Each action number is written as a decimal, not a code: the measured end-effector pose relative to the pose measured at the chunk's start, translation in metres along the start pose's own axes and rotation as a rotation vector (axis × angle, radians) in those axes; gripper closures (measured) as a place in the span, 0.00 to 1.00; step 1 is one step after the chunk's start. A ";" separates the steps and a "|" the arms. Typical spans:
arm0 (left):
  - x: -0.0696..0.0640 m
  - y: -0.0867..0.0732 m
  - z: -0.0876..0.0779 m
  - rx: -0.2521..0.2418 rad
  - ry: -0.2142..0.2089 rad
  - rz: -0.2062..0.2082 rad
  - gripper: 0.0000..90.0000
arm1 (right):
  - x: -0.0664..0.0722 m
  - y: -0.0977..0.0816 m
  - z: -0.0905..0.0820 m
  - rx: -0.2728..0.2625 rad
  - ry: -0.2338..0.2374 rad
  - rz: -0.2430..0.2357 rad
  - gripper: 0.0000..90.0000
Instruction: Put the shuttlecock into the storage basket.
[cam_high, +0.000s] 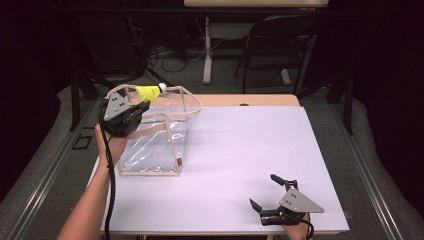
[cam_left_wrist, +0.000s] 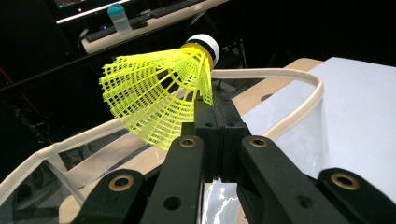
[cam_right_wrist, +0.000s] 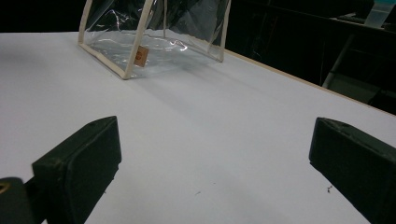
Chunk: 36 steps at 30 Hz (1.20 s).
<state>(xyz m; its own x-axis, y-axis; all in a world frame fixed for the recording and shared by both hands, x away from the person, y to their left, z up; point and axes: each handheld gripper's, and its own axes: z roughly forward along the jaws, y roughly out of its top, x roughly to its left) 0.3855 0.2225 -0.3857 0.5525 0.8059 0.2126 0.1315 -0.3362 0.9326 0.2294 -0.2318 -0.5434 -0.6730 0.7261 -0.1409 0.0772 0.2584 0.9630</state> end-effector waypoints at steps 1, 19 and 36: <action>0.001 0.000 0.000 0.003 0.000 -0.002 1.00 | 0.000 0.000 0.000 0.000 0.000 0.000 0.02; 0.008 -0.008 0.007 0.055 -0.008 -0.011 1.00 | 0.000 0.000 0.000 0.000 0.000 -0.001 0.02; 0.011 -0.012 0.013 0.123 -0.040 -0.011 1.00 | 0.000 0.000 0.000 0.002 0.000 0.000 0.02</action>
<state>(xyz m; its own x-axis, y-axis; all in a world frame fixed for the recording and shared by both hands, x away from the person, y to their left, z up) 0.4007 0.2292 -0.3981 0.5823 0.7908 0.1885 0.2367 -0.3867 0.8913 0.2293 -0.2317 -0.5434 -0.6733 0.7258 -0.1409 0.0788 0.2599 0.9624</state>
